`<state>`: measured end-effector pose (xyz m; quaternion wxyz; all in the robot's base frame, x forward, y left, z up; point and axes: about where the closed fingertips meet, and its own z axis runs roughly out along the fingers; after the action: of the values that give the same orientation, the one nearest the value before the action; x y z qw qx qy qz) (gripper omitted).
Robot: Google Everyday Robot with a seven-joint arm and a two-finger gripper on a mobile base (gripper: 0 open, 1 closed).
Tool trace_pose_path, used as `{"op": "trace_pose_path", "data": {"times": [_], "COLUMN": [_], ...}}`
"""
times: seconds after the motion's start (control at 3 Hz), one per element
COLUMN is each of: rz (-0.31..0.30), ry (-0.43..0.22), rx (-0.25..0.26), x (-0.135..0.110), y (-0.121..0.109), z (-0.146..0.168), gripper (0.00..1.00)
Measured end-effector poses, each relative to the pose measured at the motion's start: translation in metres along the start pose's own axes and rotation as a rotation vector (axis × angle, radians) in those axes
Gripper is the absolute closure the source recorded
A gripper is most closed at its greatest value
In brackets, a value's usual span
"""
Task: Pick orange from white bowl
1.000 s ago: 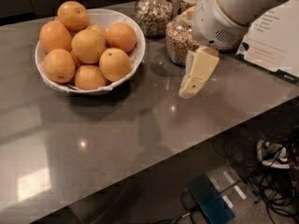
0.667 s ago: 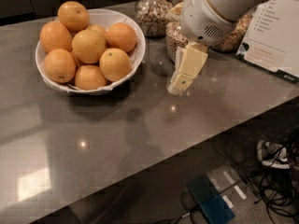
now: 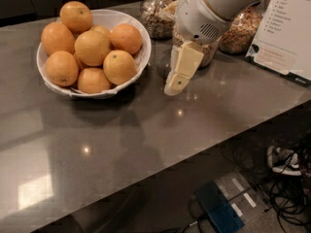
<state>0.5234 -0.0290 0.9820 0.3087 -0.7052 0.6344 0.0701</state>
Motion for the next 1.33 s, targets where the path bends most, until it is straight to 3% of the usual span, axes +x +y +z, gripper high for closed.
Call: {"op": "trace_pose_path", "data": {"times": [0.67, 1.0, 1.33], "rz": [-0.072, -0.122, -0.122], "ry": [-0.065, -0.119, -0.119], "rx": [0.036, 0.027, 0.027], "x": [-0.037, -0.070, -0.070], "y": [-0.018, -0.039, -0.039], "z": [0.008, 0.031, 0.031], "gripper": [0.00, 0.00, 0.00]}}
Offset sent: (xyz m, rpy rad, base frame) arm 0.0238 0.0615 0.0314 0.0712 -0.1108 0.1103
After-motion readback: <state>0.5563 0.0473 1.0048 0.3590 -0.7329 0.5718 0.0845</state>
